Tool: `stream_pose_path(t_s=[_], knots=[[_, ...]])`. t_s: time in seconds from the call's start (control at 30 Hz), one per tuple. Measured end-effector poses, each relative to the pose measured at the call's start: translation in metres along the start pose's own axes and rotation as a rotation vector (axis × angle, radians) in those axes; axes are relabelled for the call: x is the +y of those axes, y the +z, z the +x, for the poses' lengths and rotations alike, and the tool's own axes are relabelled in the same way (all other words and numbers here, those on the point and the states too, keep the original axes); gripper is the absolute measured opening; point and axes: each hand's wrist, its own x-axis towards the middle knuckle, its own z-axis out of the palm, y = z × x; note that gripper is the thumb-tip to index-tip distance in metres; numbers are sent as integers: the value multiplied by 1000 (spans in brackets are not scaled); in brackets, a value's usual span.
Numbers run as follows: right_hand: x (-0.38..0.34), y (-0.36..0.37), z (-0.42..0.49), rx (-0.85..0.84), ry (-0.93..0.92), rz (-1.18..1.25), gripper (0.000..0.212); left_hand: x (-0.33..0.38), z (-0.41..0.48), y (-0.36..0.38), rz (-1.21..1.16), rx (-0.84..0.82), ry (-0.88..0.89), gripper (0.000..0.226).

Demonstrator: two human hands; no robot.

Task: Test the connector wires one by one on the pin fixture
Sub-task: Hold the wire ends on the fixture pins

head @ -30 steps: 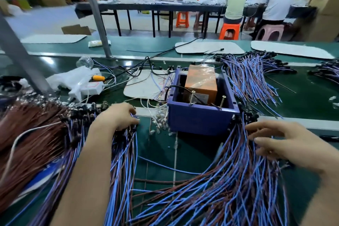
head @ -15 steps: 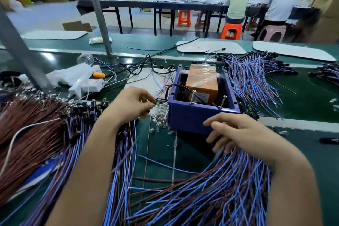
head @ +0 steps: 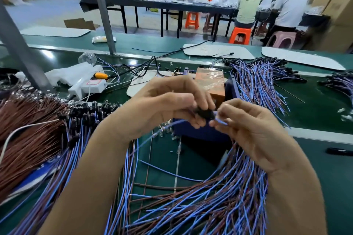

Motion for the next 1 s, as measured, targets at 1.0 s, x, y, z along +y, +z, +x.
stream_pose_path(t_s=[1.0], knots=[[-5,-22,-11,48,143,-531,15,-29,27,2,-170,914,51,22]])
